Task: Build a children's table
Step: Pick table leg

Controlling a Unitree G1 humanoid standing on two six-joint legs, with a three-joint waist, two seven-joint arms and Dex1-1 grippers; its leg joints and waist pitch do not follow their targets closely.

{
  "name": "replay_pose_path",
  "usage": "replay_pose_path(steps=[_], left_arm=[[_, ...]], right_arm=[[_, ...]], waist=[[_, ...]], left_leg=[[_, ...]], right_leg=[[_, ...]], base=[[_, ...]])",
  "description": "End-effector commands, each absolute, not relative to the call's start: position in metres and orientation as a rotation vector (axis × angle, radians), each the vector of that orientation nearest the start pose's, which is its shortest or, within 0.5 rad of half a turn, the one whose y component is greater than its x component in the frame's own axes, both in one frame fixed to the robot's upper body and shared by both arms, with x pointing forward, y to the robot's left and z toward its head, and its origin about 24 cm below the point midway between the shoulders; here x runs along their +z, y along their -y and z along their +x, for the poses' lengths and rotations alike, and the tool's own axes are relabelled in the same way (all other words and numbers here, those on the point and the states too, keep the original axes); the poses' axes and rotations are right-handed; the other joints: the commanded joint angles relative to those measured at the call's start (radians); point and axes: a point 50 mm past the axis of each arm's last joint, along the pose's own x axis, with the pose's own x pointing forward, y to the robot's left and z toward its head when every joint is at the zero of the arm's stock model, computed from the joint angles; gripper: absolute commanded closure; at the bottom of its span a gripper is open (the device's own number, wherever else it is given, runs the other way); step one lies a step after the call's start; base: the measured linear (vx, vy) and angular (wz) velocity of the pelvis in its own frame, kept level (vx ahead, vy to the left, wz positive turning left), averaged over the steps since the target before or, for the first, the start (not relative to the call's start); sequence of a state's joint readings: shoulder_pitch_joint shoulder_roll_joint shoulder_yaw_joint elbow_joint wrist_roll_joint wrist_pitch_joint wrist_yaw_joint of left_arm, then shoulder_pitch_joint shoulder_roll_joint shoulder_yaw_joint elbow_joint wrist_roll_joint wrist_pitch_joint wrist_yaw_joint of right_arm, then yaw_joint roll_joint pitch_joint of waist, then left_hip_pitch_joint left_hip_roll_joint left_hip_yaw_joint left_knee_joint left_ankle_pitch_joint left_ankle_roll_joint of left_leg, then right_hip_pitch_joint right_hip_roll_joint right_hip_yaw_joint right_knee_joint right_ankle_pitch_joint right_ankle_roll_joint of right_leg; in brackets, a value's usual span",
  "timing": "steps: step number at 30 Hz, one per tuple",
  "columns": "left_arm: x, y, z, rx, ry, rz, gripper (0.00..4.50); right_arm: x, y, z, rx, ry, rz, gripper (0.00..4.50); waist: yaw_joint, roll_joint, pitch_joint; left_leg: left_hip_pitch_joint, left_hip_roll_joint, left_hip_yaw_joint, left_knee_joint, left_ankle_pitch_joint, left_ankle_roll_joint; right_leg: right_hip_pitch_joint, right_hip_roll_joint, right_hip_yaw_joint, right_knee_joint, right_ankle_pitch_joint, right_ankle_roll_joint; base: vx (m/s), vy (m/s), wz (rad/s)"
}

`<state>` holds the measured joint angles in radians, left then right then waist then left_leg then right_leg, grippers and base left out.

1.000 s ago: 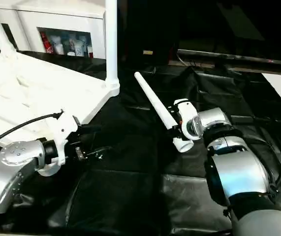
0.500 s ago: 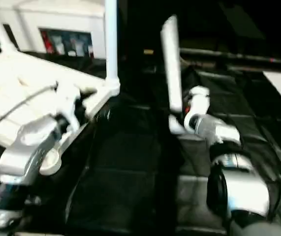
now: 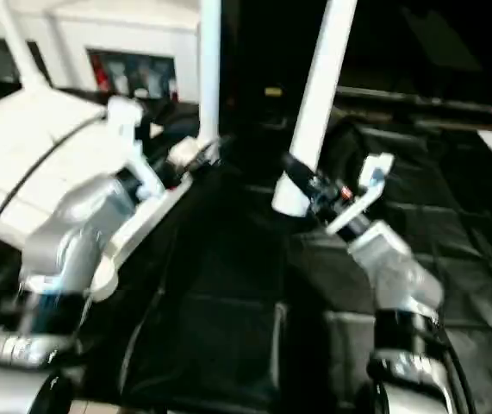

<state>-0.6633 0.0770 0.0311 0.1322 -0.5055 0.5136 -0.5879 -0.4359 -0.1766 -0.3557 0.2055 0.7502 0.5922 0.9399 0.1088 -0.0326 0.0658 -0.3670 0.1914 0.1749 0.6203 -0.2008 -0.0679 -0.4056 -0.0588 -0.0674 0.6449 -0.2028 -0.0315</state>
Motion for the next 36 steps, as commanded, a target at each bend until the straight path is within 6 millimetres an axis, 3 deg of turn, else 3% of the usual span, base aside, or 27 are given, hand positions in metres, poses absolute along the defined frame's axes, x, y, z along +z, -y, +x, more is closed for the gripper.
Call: replay_pose_path(steps=[1,4,10,12,15,17,18,21,22,24,26,30,32,34,36], left_arm=[[0.174,-0.072,0.334,-0.981,0.036,-0.421,0.00],[0.184,-0.056,0.328,-1.109,0.013,-0.587,0.00],[0.183,-0.042,0.323,-1.173,-0.024,-0.644,0.00],[0.184,-0.040,0.321,-1.183,-0.022,-0.666,0.00],[0.186,-0.042,0.318,-1.194,-0.016,-0.716,0.00],[0.184,-0.044,0.317,-1.175,-0.037,-0.725,0.00],[0.183,-0.045,0.317,-1.167,-0.046,-0.725,0.17],[0.176,-0.050,0.325,-1.028,-0.080,-0.673,0.35],[0.173,-0.053,0.331,-0.936,-0.106,-0.643,0.38],[0.169,-0.061,0.338,-0.798,-0.131,-0.598,0.65],[0.169,-0.064,0.339,-0.764,-0.124,-0.576,0.79],[0.166,-0.067,0.343,-0.681,-0.117,-0.565,1.09],[0.167,-0.071,0.349,-0.578,-0.102,-0.584,1.20],[0.169,-0.073,0.352,-0.551,-0.090,-0.602,1.41],[0.171,-0.075,0.354,-0.523,-0.079,-0.619,1.62]], right_arm=[[0.124,0.173,0.301,0.997,0.141,0.748,2.54],[0.128,0.163,0.289,1.092,0.140,0.754,2.54],[0.122,0.147,0.278,1.193,0.023,0.677,2.54],[0.118,0.143,0.279,1.181,-0.019,0.601,2.54],[0.113,0.137,0.287,1.122,-0.060,0.482,2.54],[0.115,0.132,0.295,1.070,-0.058,0.420,2.54],[0.116,0.130,0.297,1.057,-0.054,0.409,2.54],[0.118,0.124,0.307,0.984,-0.052,0.337,2.54],[0.117,0.120,0.312,0.938,-0.053,0.274,2.54],[0.110,0.111,0.325,0.799,-0.066,0.062,2.54],[0.110,0.104,0.326,0.794,-0.044,0.026,2.54],[0.113,0.089,0.323,0.831,-0.012,0.030,2.54],[0.114,0.080,0.321,0.842,0.008,0.031,2.54],[0.115,0.078,0.321,0.838,0.018,0.033,2.54],[0.115,0.077,0.322,0.827,0.032,0.027,2.54]], waist=[[0.005,-0.001,-0.067],[0.006,-0.007,-0.069],[0.004,-0.012,-0.070],[0.003,-0.019,-0.071],[0.005,-0.020,-0.071],[0.000,-0.035,-0.070],[0.000,-0.027,-0.069],[-0.004,-0.024,-0.068],[-0.008,-0.042,-0.068],[-0.011,-0.029,-0.068],[-0.011,-0.030,-0.070],[-0.014,-0.035,-0.074],[-0.015,-0.028,-0.074],[-0.017,-0.031,-0.073],[-0.017,-0.024,-0.072]], left_leg=[[0.007,0.036,-0.012,-0.078,-0.139,0.020],[0.000,0.036,-0.014,-0.078,-0.109,0.028],[0.000,0.038,-0.014,-0.078,-0.073,0.041],[-0.002,0.037,-0.012,-0.078,-0.050,0.040],[-0.003,0.038,-0.012,-0.078,-0.037,0.034],[-0.003,0.038,-0.010,-0.077,-0.032,0.035],[-0.002,0.036,-0.010,-0.079,-0.034,0.037],[0.001,0.040,-0.011,-0.080,-0.037,0.032],[0.002,0.041,-0.009,-0.079,-0.037,0.028],[0.006,0.039,-0.010,-0.081,-0.025,0.003],[0.007,0.039,-0.011,-0.081,-0.029,-0.006],[0.005,0.039,-0.012,-0.079,0.004,0.024],[0.004,0.041,-0.012,-0.077,0.011,0.042],[0.004,0.040,-0.012,-0.079,-0.007,0.044],[0.007,0.041,-0.012,-0.080,-0.043,0.030]], right_leg=[[0.055,-0.087,0.054,-0.103,-0.258,-0.161],[0.060,-0.087,0.052,-0.100,-0.236,-0.160],[0.060,-0.084,0.052,-0.101,-0.201,-0.144],[0.063,-0.085,0.052,-0.100,-0.182,-0.137],[0.061,-0.089,0.051,-0.097,-0.177,-0.145],[0.062,-0.086,0.052,-0.094,-0.155,-0.150],[0.062,-0.087,0.052,-0.097,-0.172,-0.144],[0.058,-0.085,0.052,-0.097,-0.169,-0.142],[0.059,-0.085,0.052,-0.097,-0.165,-0.137],[0.055,-0.085,0.052,-0.096,-0.163,-0.128],[0.059,-0.085,0.054,-0.092,-0.136,-0.128],[0.065,-0.082,0.055,-0.077,0.000,-0.161],[0.066,-0.082,0.056,-0.074,0.057,-0.185],[0.070,-0.084,0.056,-0.076,0.045,-0.193],[0.068,-0.085,0.056,-0.081,-0.006,-0.187]], base=[[0.000,0.000,0.00],[0.000,0.000,0.00],[0.000,0.000,0.00],[0.000,0.000,0.00],[0.000,0.000,0.00],[0.000,0.000,0.00],[0.000,0.000,0.00],[0.000,0.000,0.00],[0.000,0.000,0.00],[0.000,0.000,0.00],[0.000,0.000,0.00],[0.000,0.000,0.00],[0.000,0.000,0.00],[0.000,0.000,0.00],[0.000,0.000,0.00]])
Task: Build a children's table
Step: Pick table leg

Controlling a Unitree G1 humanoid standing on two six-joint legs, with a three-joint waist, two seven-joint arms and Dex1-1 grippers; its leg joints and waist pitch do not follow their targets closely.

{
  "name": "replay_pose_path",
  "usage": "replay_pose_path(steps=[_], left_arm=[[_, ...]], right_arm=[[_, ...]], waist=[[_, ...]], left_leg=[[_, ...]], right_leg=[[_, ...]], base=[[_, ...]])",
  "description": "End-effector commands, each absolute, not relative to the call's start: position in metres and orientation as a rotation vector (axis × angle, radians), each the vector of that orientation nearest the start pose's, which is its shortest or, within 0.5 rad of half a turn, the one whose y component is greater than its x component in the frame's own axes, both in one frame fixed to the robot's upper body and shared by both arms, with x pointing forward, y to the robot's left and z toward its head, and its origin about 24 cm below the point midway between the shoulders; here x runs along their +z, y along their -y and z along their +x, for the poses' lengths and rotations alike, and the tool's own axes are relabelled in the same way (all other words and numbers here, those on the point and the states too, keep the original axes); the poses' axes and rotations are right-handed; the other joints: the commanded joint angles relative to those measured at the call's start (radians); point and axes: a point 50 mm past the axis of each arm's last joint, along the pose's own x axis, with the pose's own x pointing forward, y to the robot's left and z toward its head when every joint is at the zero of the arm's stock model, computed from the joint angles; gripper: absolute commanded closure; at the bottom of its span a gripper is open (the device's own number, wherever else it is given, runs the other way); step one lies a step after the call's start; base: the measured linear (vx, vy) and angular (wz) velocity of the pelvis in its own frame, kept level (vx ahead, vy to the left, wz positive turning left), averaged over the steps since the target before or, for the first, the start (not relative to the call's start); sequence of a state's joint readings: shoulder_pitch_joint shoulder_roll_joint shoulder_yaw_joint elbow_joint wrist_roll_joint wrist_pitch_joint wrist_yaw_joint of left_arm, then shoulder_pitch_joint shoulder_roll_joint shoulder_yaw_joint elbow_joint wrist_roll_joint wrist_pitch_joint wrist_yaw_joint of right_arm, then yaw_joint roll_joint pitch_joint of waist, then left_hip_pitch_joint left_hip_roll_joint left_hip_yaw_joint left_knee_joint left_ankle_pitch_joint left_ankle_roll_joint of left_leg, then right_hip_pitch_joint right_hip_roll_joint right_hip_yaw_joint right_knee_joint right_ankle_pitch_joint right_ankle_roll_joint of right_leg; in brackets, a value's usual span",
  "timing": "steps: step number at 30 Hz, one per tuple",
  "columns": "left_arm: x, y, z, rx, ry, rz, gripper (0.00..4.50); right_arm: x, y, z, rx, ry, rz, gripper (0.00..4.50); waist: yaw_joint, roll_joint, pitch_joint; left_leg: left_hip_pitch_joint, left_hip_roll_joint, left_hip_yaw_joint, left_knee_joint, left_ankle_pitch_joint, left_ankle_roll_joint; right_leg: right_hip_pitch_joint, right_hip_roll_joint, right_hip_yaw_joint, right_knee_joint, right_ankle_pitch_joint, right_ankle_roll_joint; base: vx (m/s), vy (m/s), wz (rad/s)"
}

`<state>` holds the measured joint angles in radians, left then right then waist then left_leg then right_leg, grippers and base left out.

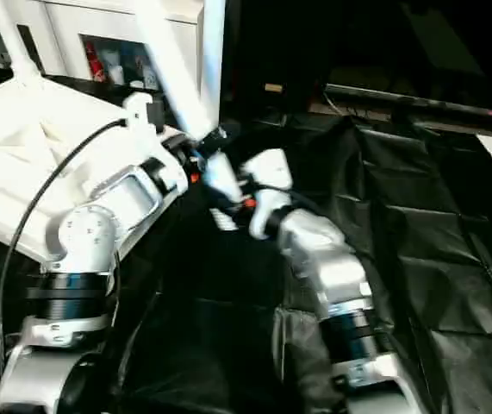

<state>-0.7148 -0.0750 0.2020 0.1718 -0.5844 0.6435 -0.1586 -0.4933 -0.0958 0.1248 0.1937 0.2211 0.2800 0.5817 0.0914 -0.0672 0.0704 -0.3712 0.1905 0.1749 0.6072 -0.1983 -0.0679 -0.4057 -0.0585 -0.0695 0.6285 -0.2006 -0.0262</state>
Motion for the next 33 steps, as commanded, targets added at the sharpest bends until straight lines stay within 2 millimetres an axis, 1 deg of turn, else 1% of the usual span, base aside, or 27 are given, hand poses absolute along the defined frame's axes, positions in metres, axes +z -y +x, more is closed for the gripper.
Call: replay_pose_path(steps=[1,2,3,4,5,6,8,11,12,13,14,15,16,17,18,19,20,21,22,23,25,26,27,29,30,31,33], left_arm=[[0.171,-0.076,0.354,-0.509,-0.077,-0.626,1.62],[0.171,-0.078,0.355,-0.486,-0.072,-0.631,1.80],[0.171,-0.079,0.356,-0.472,-0.069,-0.634,1.94],[0.171,-0.080,0.356,-0.466,-0.068,-0.635,1.94],[0.170,-0.080,0.356,-0.458,-0.067,-0.635,2.02],[0.170,-0.081,0.356,-0.454,-0.067,-0.636,2.02],[0.170,-0.081,0.355,-0.459,-0.067,-0.636,2.34],[0.171,-0.080,0.354,-0.482,-0.062,-0.617,2.44],[0.171,-0.079,0.353,-0.490,-0.060,-0.609,2.48],[0.171,-0.079,0.353,-0.497,-0.059,-0.603,2.53],[0.173,-0.077,0.350,-0.549,-0.048,-0.562,2.53],[0.174,-0.076,0.349,-0.590,-0.040,-0.530,2.53],[0.175,-0.075,0.348,-0.610,-0.037,-0.514,2.53],[0.175,-0.075,0.346,-0.656,-0.035,-0.478,2.55],[0.176,-0.076,0.343,-0.736,-0.032,-0.423,2.56],[0.177,-0.077,0.342,-0.751,-0.032,-0.415,2.57],[0.178,-0.080,0.340,-0.834,-0.036,-0.380,2.57],[0.178,-0.080,0.340,-0.840,-0.036,-0.378,2.57],[0.179,-0.082,0.340,-0.874,-0.039,-0.370,2.57],[0.182,-0.087,0.339,-0.941,-0.040,-0.363,2.57],[0.185,-0.089,0.339,-0.972,-0.040,-0.373,2.57],[0.192,-0.091,0.335,-1.072,-0.033,-0.423,2.57],[0.196,-0.091,0.333,-1.111,-0.023,-0.442,2.57],[0.200,-0.091,0.331,-1.161,-0.016,-0.478,2.57],[0.202,-0.090,0.329,-1.192,-0.015,-0.506,2.57],[0.203,-0.091,0.329,-1.204,-0.015,-0.513,2.57],[0.205,-0.086,0.322,-1.295,-0.015,-0.531,2.57]], right_arm=[[0.114,0.077,0.322,0.822,0.036,0.025,2.54],[0.115,0.077,0.322,0.818,0.039,0.029,2.54],[0.115,0.077,0.322,0.814,0.040,0.031,2.54],[0.115,0.078,0.322,0.813,0.042,0.032,2.54],[0.115,0.078,0.322,0.809,0.044,0.032,2.54],[0.115,0.077,0.322,0.807,0.045,0.031,2.54],[0.115,0.077,0.321,0.805,0.049,0.032,2.54],[0.115,0.077,0.321,0.800,0.062,0.010,2.54],[0.116,0.077,0.321,0.798,0.068,-0.001,2.54],[0.116,0.077,0.321,0.806,0.062,0.028,2.19],[0.118,0.079,0.320,0.836,0.039,0.139,1.98],[0.120,0.081,0.320,0.857,0.027,0.214,1.84],[0.121,0.082,0.320,0.864,0.022,0.242,1.82],[0.121,0.086,0.320,0.884,-0.006,0.277,1.76],[0.121,0.092,0.318,0.933,-0.044,0.286,1.64],[0.121,0.093,0.318,0.941,-0.052,0.288,1.51],[0.121,0.100,0.315,1.007,-0.111,0.309,1.42],[0.121,0.101,0.315,1.012,-0.114,0.310,1.38],[0.120,0.104,0.313,1.044,-0.136,0.307,1.38],[0.119,0.110,0.307,1.121,-0.195,0.322,1.38],[0.119,0.112,0.304,1.155,-0.219,0.323,1.38],[0.119,0.114,0.299,1.217,-0.267,0.335,1.38],[0.119,0.114,0.297,1.235,-0.283,0.331,1.38],[0.118,0.114,0.296,1.246,-0.298,0.321,1.38],[0.118,0.114,0.295,1.250,-0.304,0.317,1.38],[0.118,0.114,0.295,1.251,-0.306,0.317,1.38],[0.122,0.112,0.295,1.270,-0.297,0.333,1.38]], waist=[[0.000,0.010,-0.076],[-0.001,0.010,-0.075],[-0.001,0.008,-0.075],[-0.001,0.008,-0.076],[0.000,0.019,-0.075],[-0.002,0.012,-0.076],[-0.002,0.012,-0.076],[0.000,0.009,-0.077],[-0.001,0.010,-0.077],[-0.001,0.010,-0.077],[-0.001,0.006,-0.076],[-0.001,0.003,-0.076],[0.001,0.005,-0.076],[0.002,0.008,-0.077],[0.001,0.009,-0.077],[0.003,0.010,-0.078],[0.002,0.012,-0.077],[0.003,0.012,-0.077],[0.003,0.011,-0.076],[0.005,0.012,-0.077],[0.007,0.010,-0.076],[0.008,0.009,-0.077],[0.010,0.011,-0.077],[0.011,0.011,-0.077],[0.012,0.010,-0.078],[0.012,0.010,-0.078],[0.012,0.012,-0.077]], left_leg=[[0.011,0.041,-0.012,-0.067,-0.050,0.028],[0.012,0.043,-0.013,-0.068,-0.063,0.021],[0.012,0.043,-0.013,-0.069,-0.066,0.016],[0.011,0.042,-0.013,-0.068,-0.063,0.016],[0.011,0.042,-0.015,-0.069,-0.065,0.014],[0.011,0.042,-0.013,-0.068,-0.069,0.014],[0.010,0.041,-0.014,-0.068,-0.066,0.015],[0.012,0.041,-0.014,-0.067,-0.061,0.019],[0.011,0.042,-0.013,-0.068,-0.059,0.019],[0.012,0.041,-0.013,-0.067,-0.056,0.019],[0.013,0.041,-0.013,-0.069,-0.063,0.030],[0.013,0.040,-0.012,-0.069,-0.069,0.038],[0.015,0.041,-0.013,-0.069,-0.068,0.042],[0.013,0.044,-0.014,-0.069,-0.063,0.043],[0.015,0.043,-0.014,-0.068,-0.041,0.046],[0.016,0.042,-0.015,-0.068,-0.035,0.047],[0.016,0.040,-0.013,-0.067,-0.028,0.043],[0.018,0.040,-0.012,-0.067,-0.031,0.043],[0.015,0.041,-0.010,-0.067,-0.034,0.035],[0.015,0.040,-0.011,-0.068,-0.039,0.029],[0.014,0.039,-0.011,-0.067,-0.043,0.023],[0.015,0.038,-0.010,-0.066,-0.044,0.020],[0.014,0.039,-0.010,-0.065,-0.039,0.019],[0.014,0.040,-0.010,-0.065,-0.041,0.016],[0.014,0.040,-0.010,-0.065,-0.043,0.009],[0.013,0.040,-0.010,-0.065,-0.046,0.009],[0.012,0.039,-0.011,-0.065,-0.057,0.004]], right_leg=[[0.068,-0.085,0.058,-0.066,-0.018,-0.191],[0.065,-0.084,0.058,-0.068,-0.033,-0.190],[0.067,-0.083,0.058,-0.067,-0.038,-0.187],[0.068,-0.083,0.059,-0.067,-0.034,-0.186],[0.067,-0.084,0.058,-0.066,-0.032,-0.186],[0.067,-0.083,0.059,-0.068,-0.029,-0.184],[0.068,-0.083,0.059,-0.067,-0.023,-0.185],[0.067,-0.084,0.058,-0.065,-0.021,-0.184],[0.066,-0.083,0.058,-0.065,-0.018,-0.186],[0.066,-0.083,0.059,-0.064,-0.014,-0.187],[0.067,-0.083,0.059,-0.065,-0.019,-0.189],[0.066,-0.082,0.059,-0.066,-0.028,-0.185],[0.066,-0.083,0.059,-0.064,-0.029,-0.186],[0.066,-0.085,0.059,-0.062,-0.023,-0.189],[0.066,-0.081,0.058,-0.060,-0.001,-0.190],[0.066,-0.080,0.057,-0.059,0.001,-0.188],[0.066,-0.079,0.057,-0.059,0.004,-0.191],[0.065,-0.079,0.057,-0.060,0.000,-0.193],[0.066,-0.082,0.058,-0.060,0.000,-0.200],[0.069,-0.083,0.058,-0.061,-0.014,-0.202],[0.070,-0.083,0.058,-0.061,-0.025,-0.203],[0.070,-0.084,0.058,-0.061,-0.029,-0.207],[0.069,-0.085,0.057,-0.060,-0.030,-0.211],[0.068,-0.085,0.057,-0.060,-0.031,-0.216],[0.068,-0.086,0.056,-0.059,-0.036,-0.223],[0.068,-0.086,0.056,-0.060,-0.040,-0.223],[0.069,-0.087,0.056,-0.062,-0.057,-0.218]], base=[[0.000,0.000,0.00],[0.000,0.000,0.00],[0.000,0.000,0.00],[0.000,0.000,0.00],[0.000,0.000,0.00],[0.000,0.000,0.00],[0.000,0.000,0.00],[0.000,0.000,0.00],[0.000,0.000,0.00],[0.000,0.000,0.00],[0.000,0.000,0.00],[0.000,0.000,0.00],[0.000,0.000,0.00],[0.000,0.000,0.00],[0.000,0.000,0.00],[0.000,0.000,0.00],[0.000,0.000,0.00],[0.000,0.000,0.00],[0.000,0.000,0.00],[0.000,0.000,0.00],[0.000,0.000,0.00],[0.000,0.000,0.00],[0.000,0.000,0.00],[0.000,0.000,0.00],[0.000,0.000,0.00],[0.000,0.000,0.00],[0.000,0.000,0.00]])
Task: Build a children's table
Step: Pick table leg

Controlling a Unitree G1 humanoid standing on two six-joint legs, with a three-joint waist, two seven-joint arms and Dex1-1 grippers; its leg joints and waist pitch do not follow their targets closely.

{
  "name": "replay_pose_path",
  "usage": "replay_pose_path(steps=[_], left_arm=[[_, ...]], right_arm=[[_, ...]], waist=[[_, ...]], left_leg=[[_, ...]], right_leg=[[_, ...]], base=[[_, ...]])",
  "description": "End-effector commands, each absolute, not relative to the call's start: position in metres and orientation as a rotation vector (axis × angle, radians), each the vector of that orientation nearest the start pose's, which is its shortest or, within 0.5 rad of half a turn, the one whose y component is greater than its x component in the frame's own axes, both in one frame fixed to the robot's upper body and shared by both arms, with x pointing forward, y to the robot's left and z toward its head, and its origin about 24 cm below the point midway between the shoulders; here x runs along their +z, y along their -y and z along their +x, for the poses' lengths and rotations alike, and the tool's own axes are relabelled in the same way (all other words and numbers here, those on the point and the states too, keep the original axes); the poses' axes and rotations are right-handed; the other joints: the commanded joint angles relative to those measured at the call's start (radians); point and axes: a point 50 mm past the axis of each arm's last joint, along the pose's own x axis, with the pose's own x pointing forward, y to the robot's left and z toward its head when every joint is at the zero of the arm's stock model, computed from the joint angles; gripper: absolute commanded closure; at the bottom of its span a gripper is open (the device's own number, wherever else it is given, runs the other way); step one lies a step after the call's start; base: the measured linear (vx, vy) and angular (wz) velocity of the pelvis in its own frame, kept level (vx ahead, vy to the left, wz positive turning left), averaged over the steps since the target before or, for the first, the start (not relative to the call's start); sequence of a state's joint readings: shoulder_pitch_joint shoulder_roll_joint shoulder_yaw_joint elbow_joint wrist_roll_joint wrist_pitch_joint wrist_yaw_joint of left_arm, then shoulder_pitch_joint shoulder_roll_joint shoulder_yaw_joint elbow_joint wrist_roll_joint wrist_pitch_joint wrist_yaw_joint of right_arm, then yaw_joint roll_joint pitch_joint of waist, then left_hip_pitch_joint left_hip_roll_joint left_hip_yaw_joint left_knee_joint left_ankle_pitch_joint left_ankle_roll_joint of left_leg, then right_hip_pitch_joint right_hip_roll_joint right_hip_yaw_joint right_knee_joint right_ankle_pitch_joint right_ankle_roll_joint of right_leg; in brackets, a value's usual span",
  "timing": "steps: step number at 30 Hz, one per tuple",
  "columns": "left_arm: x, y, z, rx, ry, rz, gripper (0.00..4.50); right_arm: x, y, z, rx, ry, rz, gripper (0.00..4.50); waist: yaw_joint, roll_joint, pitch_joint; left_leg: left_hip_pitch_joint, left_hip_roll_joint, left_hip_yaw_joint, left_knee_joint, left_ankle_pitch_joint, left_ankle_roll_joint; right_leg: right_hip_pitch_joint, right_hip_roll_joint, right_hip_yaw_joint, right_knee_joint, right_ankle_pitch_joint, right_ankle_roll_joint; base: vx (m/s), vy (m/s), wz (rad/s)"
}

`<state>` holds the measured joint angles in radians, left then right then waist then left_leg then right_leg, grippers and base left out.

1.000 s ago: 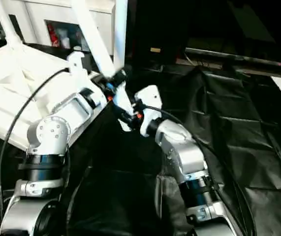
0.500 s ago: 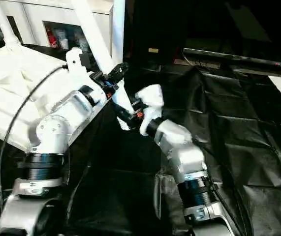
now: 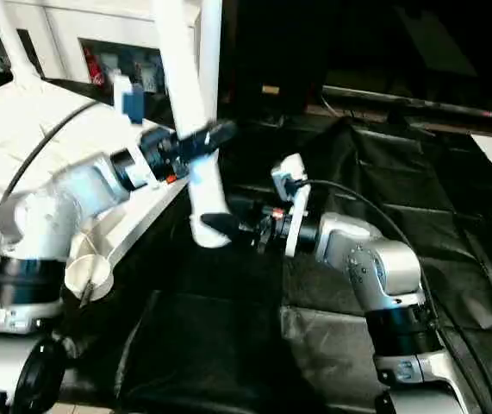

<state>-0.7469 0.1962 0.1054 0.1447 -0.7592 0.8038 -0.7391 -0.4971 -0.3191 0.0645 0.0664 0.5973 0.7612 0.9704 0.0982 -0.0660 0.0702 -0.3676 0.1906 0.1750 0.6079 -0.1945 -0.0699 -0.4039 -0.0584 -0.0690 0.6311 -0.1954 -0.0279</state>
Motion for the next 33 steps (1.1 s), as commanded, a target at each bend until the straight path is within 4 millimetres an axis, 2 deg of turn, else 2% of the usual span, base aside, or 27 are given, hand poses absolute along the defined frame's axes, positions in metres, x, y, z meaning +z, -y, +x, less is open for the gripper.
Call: replay_pose_path(steps=[1,4,6,11,15,20,21,22,23,25,26,29,33], left_arm=[[0.205,-0.085,0.320,-1.322,-0.017,-0.536,2.57],[0.203,-0.081,0.317,-1.363,-0.030,-0.536,2.57],[0.202,-0.080,0.316,-1.377,-0.037,-0.527,2.57],[0.202,-0.082,0.317,-1.372,-0.045,-0.525,2.57],[0.202,-0.085,0.317,-1.365,-0.044,-0.522,2.57],[0.201,-0.087,0.316,-1.339,-0.041,-0.513,2.57],[0.201,-0.087,0.316,-1.339,-0.041,-0.513,2.57],[0.198,-0.087,0.322,-1.272,-0.040,-0.483,2.02],[0.196,-0.087,0.327,-1.196,-0.038,-0.457,1.88],[0.196,-0.086,0.330,-1.163,-0.036,-0.453,1.88],[0.195,-0.086,0.333,-1.105,-0.032,-0.453,1.84],[0.191,-0.084,0.341,-0.962,-0.025,-0.441,1.42],[0.185,-0.083,0.348,-0.794,-0.025,-0.418,1.40]], right_arm=[[0.123,0.111,0.294,1.277,-0.291,0.341,1.38],[0.127,0.109,0.294,1.300,-0.285,0.352,1.38],[0.128,0.109,0.293,1.309,-0.284,0.358,1.65],[0.129,0.108,0.289,1.352,-0.298,0.388,1.90],[0.128,0.106,0.288,1.366,-0.305,0.390,1.94],[0.127,0.102,0.289,1.371,-0.304,0.381,1.94],[0.127,0.102,0.289,1.371,-0.304,0.381,1.94],[0.127,0.101,0.290,1.351,-0.293,0.375,1.94],[0.127,0.100,0.293,1.320,-0.281,0.369,1.94],[0.127,0.099,0.295,1.303,-0.275,0.364,1.96],[0.126,0.098,0.297,1.266,-0.268,0.353,1.96],[0.124,0.093,0.301,1.209,-0.260,0.333,1.96],[0.120,0.089,0.308,1.127,-0.247,0.310,1.96]], waist=[[0.005,0.011,-0.077],[0.007,0.013,-0.077],[0.009,0.013,-0.078],[0.016,0.006,-0.079],[0.017,0.000,-0.078],[0.019,0.005,-0.078],[0.018,0.003,-0.078],[0.019,0.005,-0.078],[0.018,0.007,-0.078],[0.016,0.005,-0.078],[0.017,0.009,-0.080],[0.017,0.008,-0.080],[0.015,0.007,-0.081]], left_leg=[[0.010,0.039,-0.011,-0.067,-0.062,0.005],[0.012,0.041,-0.011,-0.067,-0.071,-0.001],[0.013,0.042,-0.011,-0.067,-0.066,-0.003],[0.010,0.041,-0.011,-0.066,-0.053,-0.004],[0.009,0.040,-0.010,-0.066,-0.046,-0.003],[0.009,0.041,-0.011,-0.066,-0.041,-0.004],[0.008,0.039,-0.010,-0.066,-0.043,-0.004],[0.008,0.039,-0.011,-0.066,-0.044,-0.004],[0.008,0.041,-0.012,-0.066,-0.049,-0.010],[0.008,0.041,-0.012,-0.066,-0.051,-0.011],[0.009,0.042,-0.013,-0.066,-0.047,-0.016],[0.007,0.041,-0.013,-0.066,-0.048,-0.021],[0.007,0.040,-0.014,-0.065,-0.042,-0.016]], right_leg=[[0.067,-0.087,0.056,-0.067,-0.074,-0.212],[0.065,-0.086,0.056,-0.068,-0.088,-0.209],[0.064,-0.085,0.056,-0.067,-0.079,-0.207],[0.067,-0.087,0.056,-0.066,-0.075,-0.200],[0.067,-0.087,0.056,-0.066,-0.089,-0.189],[0.065,-0.087,0.055,-0.064,-0.090,-0.185],[0.066,-0.087,0.055,-0.066,-0.091,-0.184],[0.066,-0.087,0.055,-0.066,-0.093,-0.183],[0.065,-0.088,0.055,-0.067,-0.093,-0.181],[0.065,-0.087,0.055,-0.068,-0.093,-0.179],[0.066,-0.088,0.055,-0.067,-0.088,-0.178],[0.067,-0.087,0.055,-0.066,-0.082,-0.178],[0.069,-0.086,0.055,-0.066,-0.061,-0.172]], base=[[0.000,0.000,0.00],[0.000,0.000,0.00],[0.000,0.000,0.00],[0.000,0.000,0.00],[0.000,0.000,0.00],[0.000,0.000,0.00],[0.000,0.000,0.00],[0.000,0.000,0.00],[0.000,0.000,0.00],[0.000,0.000,0.00],[0.000,0.000,0.00],[0.000,0.000,0.00],[0.000,0.000,0.00]])
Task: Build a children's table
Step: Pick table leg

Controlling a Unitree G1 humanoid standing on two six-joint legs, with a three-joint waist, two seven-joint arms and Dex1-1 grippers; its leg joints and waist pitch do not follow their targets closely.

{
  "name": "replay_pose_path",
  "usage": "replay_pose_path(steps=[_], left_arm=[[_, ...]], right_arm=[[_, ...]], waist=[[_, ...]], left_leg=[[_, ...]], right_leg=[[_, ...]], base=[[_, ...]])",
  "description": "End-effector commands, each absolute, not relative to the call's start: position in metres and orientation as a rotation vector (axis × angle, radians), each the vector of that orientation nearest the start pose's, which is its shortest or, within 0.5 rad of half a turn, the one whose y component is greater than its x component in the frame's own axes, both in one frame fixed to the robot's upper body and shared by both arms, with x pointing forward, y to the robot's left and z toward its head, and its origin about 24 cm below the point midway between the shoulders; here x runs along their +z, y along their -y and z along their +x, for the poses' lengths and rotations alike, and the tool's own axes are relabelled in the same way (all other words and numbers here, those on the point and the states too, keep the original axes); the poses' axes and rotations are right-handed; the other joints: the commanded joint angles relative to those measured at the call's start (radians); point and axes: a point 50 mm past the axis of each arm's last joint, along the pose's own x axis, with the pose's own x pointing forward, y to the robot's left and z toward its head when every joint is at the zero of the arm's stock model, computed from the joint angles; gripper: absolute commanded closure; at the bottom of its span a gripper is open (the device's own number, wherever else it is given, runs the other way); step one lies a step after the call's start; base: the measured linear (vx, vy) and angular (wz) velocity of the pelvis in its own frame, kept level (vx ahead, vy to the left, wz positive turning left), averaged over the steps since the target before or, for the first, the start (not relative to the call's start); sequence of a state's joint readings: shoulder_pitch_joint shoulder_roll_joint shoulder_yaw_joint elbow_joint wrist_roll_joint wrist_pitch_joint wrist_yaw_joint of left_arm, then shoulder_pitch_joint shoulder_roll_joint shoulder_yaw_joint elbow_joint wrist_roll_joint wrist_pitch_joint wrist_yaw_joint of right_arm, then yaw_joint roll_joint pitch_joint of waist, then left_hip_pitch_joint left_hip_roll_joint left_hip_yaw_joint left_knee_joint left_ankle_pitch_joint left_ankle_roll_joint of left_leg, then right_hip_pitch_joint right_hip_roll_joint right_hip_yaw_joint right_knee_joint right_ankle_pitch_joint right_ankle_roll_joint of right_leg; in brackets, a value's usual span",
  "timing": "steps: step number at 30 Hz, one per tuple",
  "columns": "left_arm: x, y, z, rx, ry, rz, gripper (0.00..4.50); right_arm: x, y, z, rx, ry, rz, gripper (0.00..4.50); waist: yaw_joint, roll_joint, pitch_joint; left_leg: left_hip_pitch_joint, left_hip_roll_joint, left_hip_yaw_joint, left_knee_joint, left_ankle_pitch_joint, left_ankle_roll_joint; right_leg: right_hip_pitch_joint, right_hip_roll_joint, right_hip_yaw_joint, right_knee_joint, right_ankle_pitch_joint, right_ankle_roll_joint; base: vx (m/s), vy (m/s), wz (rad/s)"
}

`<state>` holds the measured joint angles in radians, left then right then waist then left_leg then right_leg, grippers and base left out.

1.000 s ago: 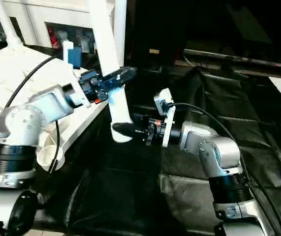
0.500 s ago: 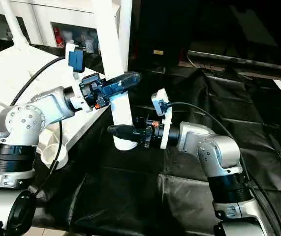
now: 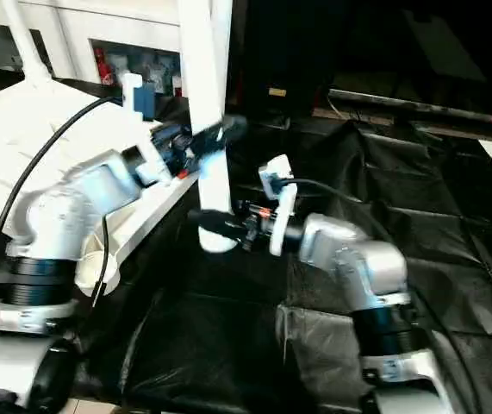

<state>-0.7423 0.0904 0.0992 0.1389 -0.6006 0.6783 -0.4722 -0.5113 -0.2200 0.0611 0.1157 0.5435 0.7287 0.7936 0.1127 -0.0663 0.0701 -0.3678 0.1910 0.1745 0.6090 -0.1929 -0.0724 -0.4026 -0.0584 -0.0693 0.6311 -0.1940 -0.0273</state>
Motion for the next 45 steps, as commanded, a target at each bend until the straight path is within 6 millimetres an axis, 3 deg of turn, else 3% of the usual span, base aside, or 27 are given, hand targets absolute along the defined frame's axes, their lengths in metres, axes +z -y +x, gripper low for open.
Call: replay_pose_path(steps=[1,8,14,15,18,24,31,34,45], left_arm=[[0.184,-0.083,0.350,-0.764,-0.026,-0.421,1.40],[0.186,-0.088,0.356,-0.653,-0.007,-0.481,1.95],[0.190,-0.081,0.351,-0.730,0.015,-0.482,2.42],[0.190,-0.081,0.351,-0.730,0.015,-0.482,2.43],[0.192,-0.075,0.346,-0.843,0.023,-0.437,2.48],[0.195,-0.071,0.342,-1.014,0.017,-0.351,2.58],[0.201,-0.069,0.336,-1.176,0.021,-0.341,2.61],[0.203,-0.068,0.333,-1.237,0.027,-0.335,2.61],[0.201,-0.062,0.327,-1.307,0.015,-0.335,2.62]], right_arm=[[0.120,0.089,0.309,1.124,-0.244,0.304,1.96],[0.121,0.086,0.312,1.098,-0.228,0.291,1.96],[0.123,0.085,0.314,1.078,-0.197,0.258,1.96],[0.123,0.085,0.314,1.078,-0.197,0.258,1.61],[0.126,0.087,0.313,1.115,-0.200,0.288,1.24],[0.131,0.102,0.311,1.161,-0.229,0.299,0.77],[0.137,0.113,0.308,1.246,-0.288,0.344,0.75],[0.130,0.117,0.310,1.227,-0.368,0.312,0.75],[0.129,0.112,0.310,1.256,-0.380,0.269,0.75]], waist=[[0.000,0.008,-0.082],[0.001,0.010,-0.081],[0.001,0.014,-0.081],[0.001,0.013,-0.081],[0.000,0.017,-0.081],[0.002,0.017,-0.080],[0.003,0.014,-0.081],[0.003,0.012,-0.081],[0.004,0.011,-0.082]], left_leg=[[0.007,0.039,-0.013,-0.066,-0.043,-0.011],[0.008,0.039,-0.014,-0.066,-0.049,-0.006],[0.010,0.039,-0.014,-0.066,-0.061,-0.008],[0.010,0.039,-0.013,-0.067,-0.062,-0.008],[0.011,0.039,-0.014,-0.068,-0.064,-0.007],[0.013,0.039,-0.013,-0.068,-0.059,-0.001],[0.012,0.039,-0.012,-0.066,-0.056,0.003],[0.011,0.039,-0.012,-0.065,-0.051,-0.002],[0.009,0.040,-0.011,-0.064,-0.049,-0.002]], right_leg=[[0.068,-0.086,0.055,-0.066,-0.062,-0.172],[0.067,-0.085,0.055,-0.066,-0.051,-0.175],[0.066,-0.086,0.055,-0.066,-0.050,-0.182],[0.066,-0.086,0.055,-0.067,-0.054,-0.182],[0.065,-0.084,0.055,-0.066,-0.052,-0.181],[0.066,-0.083,0.055,-0.064,-0.034,-0.193],[0.068,-0.085,0.055,-0.062,-0.034,-0.208],[0.069,-0.087,0.055,-0.062,-0.041,-0.214],[0.069,-0.087,0.055,-0.062,-0.045,-0.213]], base=[[0.000,0.000,0.00],[0.000,0.000,0.00],[0.000,0.000,0.00],[0.000,0.000,0.00],[0.000,0.000,0.00],[0.000,0.000,0.00],[0.000,0.000,0.00],[0.000,0.000,0.00],[0.000,0.000,0.00]])
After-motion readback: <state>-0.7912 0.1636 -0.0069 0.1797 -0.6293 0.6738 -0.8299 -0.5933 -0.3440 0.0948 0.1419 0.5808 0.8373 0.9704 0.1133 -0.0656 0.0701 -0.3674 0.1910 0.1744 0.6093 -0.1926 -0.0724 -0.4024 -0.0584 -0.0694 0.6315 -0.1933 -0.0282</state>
